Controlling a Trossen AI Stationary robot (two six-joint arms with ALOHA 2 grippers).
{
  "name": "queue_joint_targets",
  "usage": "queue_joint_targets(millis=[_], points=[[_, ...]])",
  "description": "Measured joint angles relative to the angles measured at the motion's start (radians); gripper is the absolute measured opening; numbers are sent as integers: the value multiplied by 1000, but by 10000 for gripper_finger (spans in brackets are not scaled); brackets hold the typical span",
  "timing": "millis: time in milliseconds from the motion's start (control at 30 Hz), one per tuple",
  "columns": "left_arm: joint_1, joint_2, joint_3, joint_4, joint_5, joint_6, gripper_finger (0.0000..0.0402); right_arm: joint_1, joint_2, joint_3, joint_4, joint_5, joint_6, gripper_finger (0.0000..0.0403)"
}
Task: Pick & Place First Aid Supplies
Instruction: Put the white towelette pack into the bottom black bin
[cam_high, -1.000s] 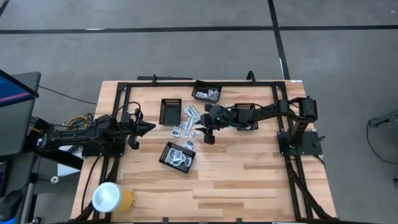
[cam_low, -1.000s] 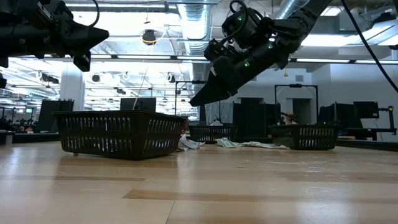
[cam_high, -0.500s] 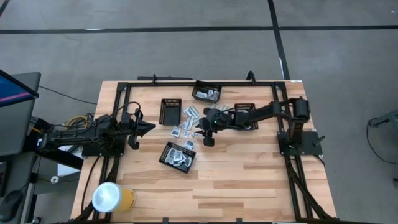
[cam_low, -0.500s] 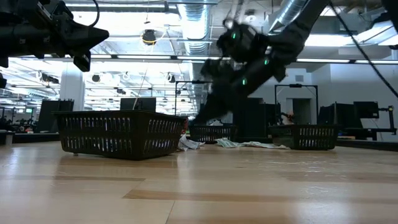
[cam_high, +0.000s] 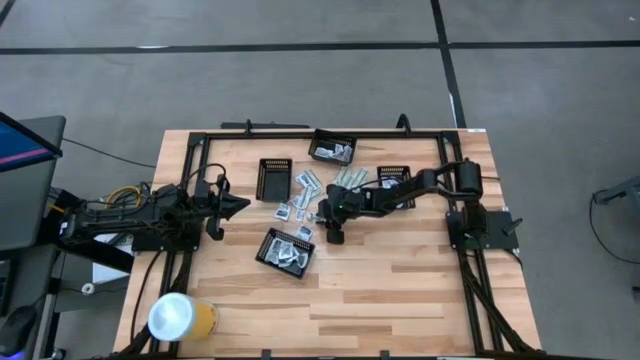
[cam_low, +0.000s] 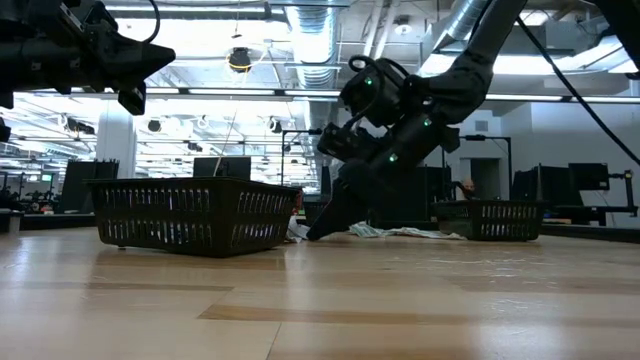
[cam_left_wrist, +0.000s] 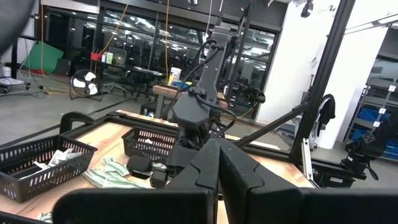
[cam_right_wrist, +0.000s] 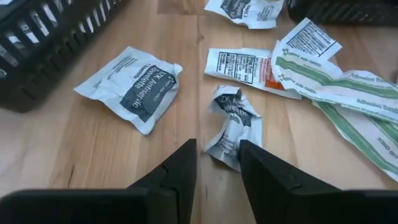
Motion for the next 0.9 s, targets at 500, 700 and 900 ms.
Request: queue_joint_targets(millis=[500, 700, 900], points=[[0, 0, 0, 0, 0, 0, 8, 17, -81, -4, -83, 169, -56, 4], [0, 0, 0, 0, 0, 0, 8, 72, -165, -3, -124, 413, -200, 2], [0, 0, 0, 0, 0, 0, 8, 131, -218, -2, -174, 610, -348, 2]])
